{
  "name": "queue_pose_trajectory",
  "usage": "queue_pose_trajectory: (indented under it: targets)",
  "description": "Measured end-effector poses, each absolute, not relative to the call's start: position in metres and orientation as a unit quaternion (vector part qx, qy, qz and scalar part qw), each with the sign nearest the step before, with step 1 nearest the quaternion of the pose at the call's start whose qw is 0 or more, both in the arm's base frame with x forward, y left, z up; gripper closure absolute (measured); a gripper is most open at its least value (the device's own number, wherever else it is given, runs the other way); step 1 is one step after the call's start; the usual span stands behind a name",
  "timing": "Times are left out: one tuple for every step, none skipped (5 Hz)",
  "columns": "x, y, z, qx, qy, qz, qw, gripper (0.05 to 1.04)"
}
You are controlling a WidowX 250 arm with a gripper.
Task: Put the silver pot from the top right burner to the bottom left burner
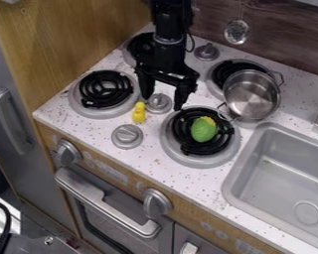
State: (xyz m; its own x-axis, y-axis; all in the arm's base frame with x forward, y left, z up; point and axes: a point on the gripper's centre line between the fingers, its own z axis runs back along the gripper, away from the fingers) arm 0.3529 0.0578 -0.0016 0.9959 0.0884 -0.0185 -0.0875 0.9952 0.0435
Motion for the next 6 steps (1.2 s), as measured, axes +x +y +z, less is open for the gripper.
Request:
queue_pose_trajectory:
  targets:
    - [0.345, 0.057, -0.017, 0.018, 0.035, 0.045, 0.998, 0.089]
    - [0.352, 0.037, -0.020, 0.015, 0.021, 0.018, 1.000, 0.089]
    - [0.369, -0.012, -0.012, 0.016, -0.005, -0.054, 0.998, 0.089]
    - [0.383, -0.047, -0.005, 0.016, -0.042, -0.098, 0.994, 0.089]
    - [0.402, -0.073, 0.005, -0.006, -0.082, -0.108, 0.991, 0.089]
    - [0.412, -0.080, -0.011, -0.022, -0.097, -0.098, 0.990, 0.089]
